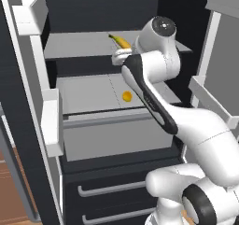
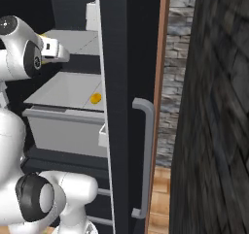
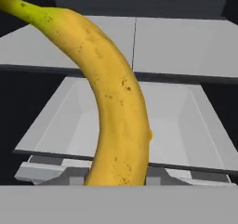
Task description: Pick the banana and mango from the fridge and place them inside the tupperware on the counter.
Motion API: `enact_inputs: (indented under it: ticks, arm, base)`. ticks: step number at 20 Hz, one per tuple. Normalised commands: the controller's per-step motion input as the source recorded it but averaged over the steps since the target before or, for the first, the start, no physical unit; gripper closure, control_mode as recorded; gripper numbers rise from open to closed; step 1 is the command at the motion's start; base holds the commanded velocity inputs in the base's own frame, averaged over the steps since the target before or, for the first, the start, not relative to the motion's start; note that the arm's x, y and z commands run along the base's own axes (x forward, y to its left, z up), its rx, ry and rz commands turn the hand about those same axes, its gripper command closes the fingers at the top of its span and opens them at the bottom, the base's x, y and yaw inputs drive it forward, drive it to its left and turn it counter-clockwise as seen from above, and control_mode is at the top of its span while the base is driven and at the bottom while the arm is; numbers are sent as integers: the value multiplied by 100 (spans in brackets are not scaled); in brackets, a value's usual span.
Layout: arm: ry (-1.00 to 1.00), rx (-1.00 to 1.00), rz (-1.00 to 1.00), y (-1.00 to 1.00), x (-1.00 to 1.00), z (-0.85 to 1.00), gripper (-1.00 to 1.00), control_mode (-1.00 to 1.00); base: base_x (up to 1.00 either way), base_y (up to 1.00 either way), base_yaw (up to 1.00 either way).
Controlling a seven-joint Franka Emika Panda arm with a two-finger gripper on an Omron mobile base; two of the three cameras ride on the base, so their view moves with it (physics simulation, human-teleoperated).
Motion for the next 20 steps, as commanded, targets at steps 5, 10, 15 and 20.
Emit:
enact_inputs:
  ticks: [5,10,15,20]
  arm:
    - [3,0,-4,-28,-79,-16,100,-100]
    - [15,0,-2,-17,-52,-13,100,100]
    - [0,0,0,0,0,0,100,100]
    - [0,0,0,0,0,0,100,100]
  base:
    - [0,0,0]
    - [-9,0,0]
    - [-65,0,-3]
    - [-100,0,-1]
